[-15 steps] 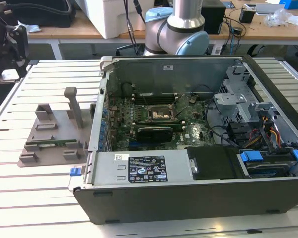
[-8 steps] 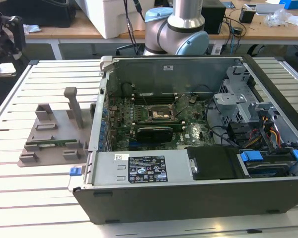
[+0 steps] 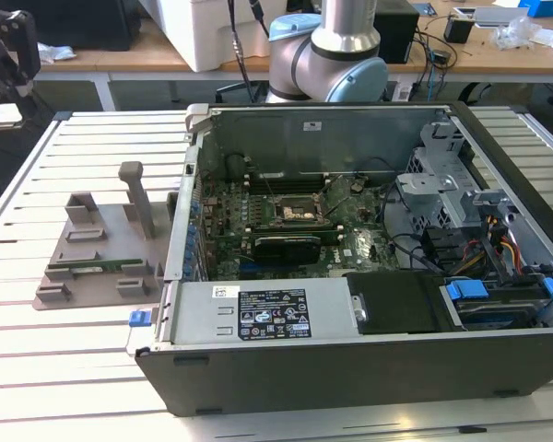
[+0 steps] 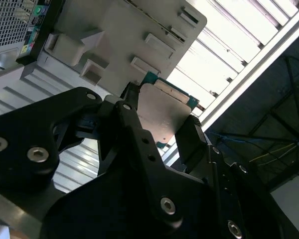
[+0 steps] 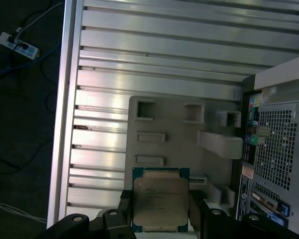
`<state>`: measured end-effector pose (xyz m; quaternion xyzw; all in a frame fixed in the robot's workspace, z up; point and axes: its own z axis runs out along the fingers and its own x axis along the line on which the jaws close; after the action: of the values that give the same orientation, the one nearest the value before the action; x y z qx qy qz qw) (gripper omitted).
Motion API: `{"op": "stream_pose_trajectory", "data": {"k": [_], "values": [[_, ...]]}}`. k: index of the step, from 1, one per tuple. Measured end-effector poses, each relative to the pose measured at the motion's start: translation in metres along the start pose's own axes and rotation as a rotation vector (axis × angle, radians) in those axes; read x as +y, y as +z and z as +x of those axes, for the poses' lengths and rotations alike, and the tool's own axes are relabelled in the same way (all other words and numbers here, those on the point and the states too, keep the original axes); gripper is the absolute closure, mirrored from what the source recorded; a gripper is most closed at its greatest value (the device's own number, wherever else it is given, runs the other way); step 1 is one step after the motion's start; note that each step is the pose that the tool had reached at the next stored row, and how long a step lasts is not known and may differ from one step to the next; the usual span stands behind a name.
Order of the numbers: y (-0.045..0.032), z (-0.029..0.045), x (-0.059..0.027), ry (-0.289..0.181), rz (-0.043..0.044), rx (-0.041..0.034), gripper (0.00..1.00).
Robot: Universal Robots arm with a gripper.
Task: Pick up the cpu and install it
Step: 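Pick up the cpu and move it towards the insertion slot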
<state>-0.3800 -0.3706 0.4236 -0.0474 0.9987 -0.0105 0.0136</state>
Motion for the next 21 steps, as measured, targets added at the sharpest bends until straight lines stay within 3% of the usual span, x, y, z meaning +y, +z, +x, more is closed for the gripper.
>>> {"op": "stream_pose_trajectory", "data": {"k": [9,15,16,17,21], "values": [[-0.0301,-0.0008,-0.0007,0.0,-0.0002,0.0,0.45],[-0.0312,-0.0009,-0.0007,0.0,-0.0009,-0.0001,0.45],[-0.0312,-0.0017,-0.0008,0.0,-0.0083,-0.0006,0.45],[-0.0309,-0.0064,-0.0013,0.0,-0.0148,-0.0008,0.45],[-0.0289,-0.0213,-0.0026,0.0,-0.0154,0.0017,0.45]]}}
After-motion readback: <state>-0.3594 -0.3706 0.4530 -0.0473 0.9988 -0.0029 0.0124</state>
